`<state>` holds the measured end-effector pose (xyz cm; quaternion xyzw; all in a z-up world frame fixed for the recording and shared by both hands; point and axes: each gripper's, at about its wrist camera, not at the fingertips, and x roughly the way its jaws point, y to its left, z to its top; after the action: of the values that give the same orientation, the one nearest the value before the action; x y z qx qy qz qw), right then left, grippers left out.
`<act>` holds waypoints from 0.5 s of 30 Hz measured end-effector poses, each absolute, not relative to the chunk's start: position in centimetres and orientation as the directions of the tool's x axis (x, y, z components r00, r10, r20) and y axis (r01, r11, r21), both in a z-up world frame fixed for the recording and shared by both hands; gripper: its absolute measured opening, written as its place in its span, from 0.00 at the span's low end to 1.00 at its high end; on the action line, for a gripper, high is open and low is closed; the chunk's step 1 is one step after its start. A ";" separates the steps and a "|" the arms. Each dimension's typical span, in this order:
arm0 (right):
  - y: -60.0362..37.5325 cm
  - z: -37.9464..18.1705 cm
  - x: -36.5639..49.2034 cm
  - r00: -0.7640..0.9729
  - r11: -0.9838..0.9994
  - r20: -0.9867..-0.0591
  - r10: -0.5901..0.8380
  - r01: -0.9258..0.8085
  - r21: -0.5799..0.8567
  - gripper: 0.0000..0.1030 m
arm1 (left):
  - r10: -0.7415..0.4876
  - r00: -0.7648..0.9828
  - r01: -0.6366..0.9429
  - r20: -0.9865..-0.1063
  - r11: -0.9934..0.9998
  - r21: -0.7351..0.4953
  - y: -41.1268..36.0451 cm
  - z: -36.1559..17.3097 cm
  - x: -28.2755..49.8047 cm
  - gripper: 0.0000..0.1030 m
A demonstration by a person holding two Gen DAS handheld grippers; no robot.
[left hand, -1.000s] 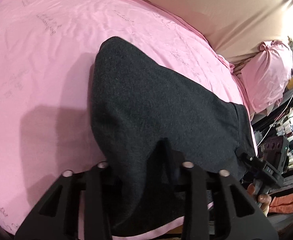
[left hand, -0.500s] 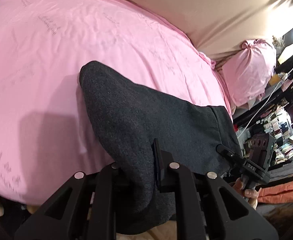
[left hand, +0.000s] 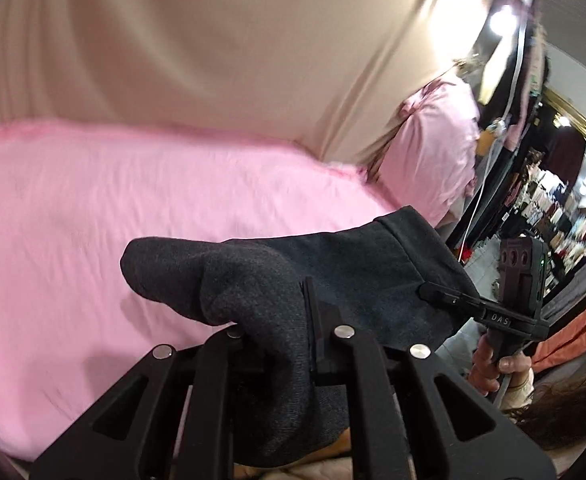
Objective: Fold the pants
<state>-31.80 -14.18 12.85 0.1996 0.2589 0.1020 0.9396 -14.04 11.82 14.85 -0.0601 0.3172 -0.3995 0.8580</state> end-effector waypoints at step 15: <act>-20.6 26.8 -17.2 0.973 0.931 -0.033 0.226 -0.206 0.302 0.32 | -0.558 0.822 0.557 -0.115 0.830 -0.045 7.5 27.8 -1.7 0.10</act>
<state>-17.25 -20.55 26.83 0.1501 0.0338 0.1101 0.9819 -1.72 7.45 27.80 -0.0047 0.0617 -0.2918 0.9545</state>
